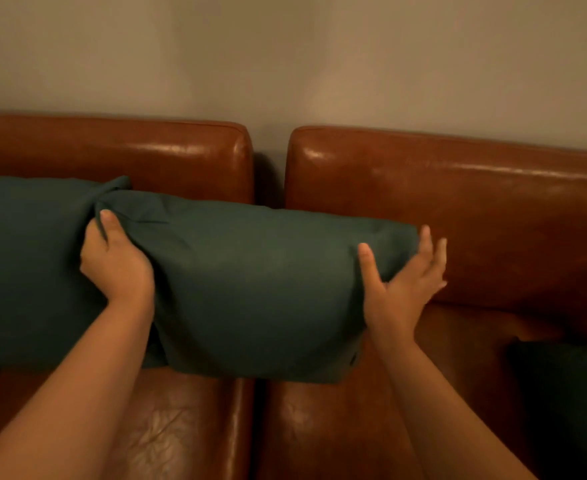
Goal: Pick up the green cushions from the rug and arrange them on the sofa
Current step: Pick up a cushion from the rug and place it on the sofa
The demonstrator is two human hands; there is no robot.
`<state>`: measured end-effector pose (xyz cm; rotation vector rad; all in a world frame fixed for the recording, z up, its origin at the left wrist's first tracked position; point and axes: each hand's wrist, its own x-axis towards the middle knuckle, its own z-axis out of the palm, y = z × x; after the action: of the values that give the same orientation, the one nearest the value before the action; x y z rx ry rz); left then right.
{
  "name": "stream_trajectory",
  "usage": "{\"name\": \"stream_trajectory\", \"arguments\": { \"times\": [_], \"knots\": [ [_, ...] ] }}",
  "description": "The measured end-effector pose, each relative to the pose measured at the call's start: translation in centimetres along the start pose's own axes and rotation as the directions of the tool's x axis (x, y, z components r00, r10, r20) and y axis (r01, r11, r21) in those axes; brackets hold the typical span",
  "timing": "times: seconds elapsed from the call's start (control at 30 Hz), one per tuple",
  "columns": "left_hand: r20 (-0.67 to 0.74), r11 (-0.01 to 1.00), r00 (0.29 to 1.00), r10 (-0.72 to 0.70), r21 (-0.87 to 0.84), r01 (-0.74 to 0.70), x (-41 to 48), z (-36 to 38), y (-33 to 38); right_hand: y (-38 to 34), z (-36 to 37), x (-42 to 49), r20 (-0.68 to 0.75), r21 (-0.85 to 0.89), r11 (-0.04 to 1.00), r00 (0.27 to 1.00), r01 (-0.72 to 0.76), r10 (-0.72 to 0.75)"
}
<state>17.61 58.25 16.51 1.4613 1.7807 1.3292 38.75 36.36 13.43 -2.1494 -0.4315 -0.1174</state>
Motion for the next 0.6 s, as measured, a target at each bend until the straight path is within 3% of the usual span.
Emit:
{"name": "stream_trajectory", "arguments": {
  "times": [0.03, 0.1, 0.2, 0.27, 0.33, 0.4, 0.47, 0.6],
  "knots": [
    [-0.012, 1.0, 1.0, 0.011, -0.006, -0.011, 0.1, 0.0, -0.3, 0.5, 0.1, 0.1, 0.059, 0.107, 0.986, 0.991, -0.126, 0.12],
    [-0.039, 0.999, 0.999, 0.03, -0.011, -0.031, -0.3, 0.1, -0.9, 1.1, 0.7, 0.0, 0.205, 0.29, 0.917, 0.954, -0.274, 0.22],
    [-0.063, 0.994, 0.995, 0.076, 0.084, -0.071, -1.3, 0.5, -1.6, 1.8, 2.3, -0.5, 0.264, 0.331, 0.895, 0.94, -0.299, 0.217],
    [-0.007, 0.933, 0.96, 0.28, 0.238, -0.27, -2.2, 0.5, -1.5, 1.9, 2.9, -0.6, 0.259, 0.328, 0.896, 0.94, -0.3, 0.22],
    [0.125, 0.763, 0.822, 0.555, 0.317, -0.563, -2.8, 0.4, -1.3, 1.9, 3.0, -0.5, 0.252, 0.3, 0.911, 0.944, -0.285, 0.212],
    [0.334, 0.571, 0.627, 0.704, 0.26, -0.779, -2.9, 0.7, -1.4, 1.8, 3.0, -0.4, 0.255, 0.27, 0.925, 0.947, -0.265, 0.197],
    [0.526, 0.506, 0.542, 0.656, 0.227, -0.832, -2.8, 0.9, -1.7, 1.5, 3.2, -0.5, 0.278, 0.237, 0.939, 0.943, -0.25, 0.181],
    [0.632, 0.515, 0.589, 0.503, 0.329, -0.792, -2.1, 1.1, -2.2, 0.6, 3.8, 0.0, 0.356, 0.156, 0.966, 0.924, -0.206, 0.14]
  ]
}}
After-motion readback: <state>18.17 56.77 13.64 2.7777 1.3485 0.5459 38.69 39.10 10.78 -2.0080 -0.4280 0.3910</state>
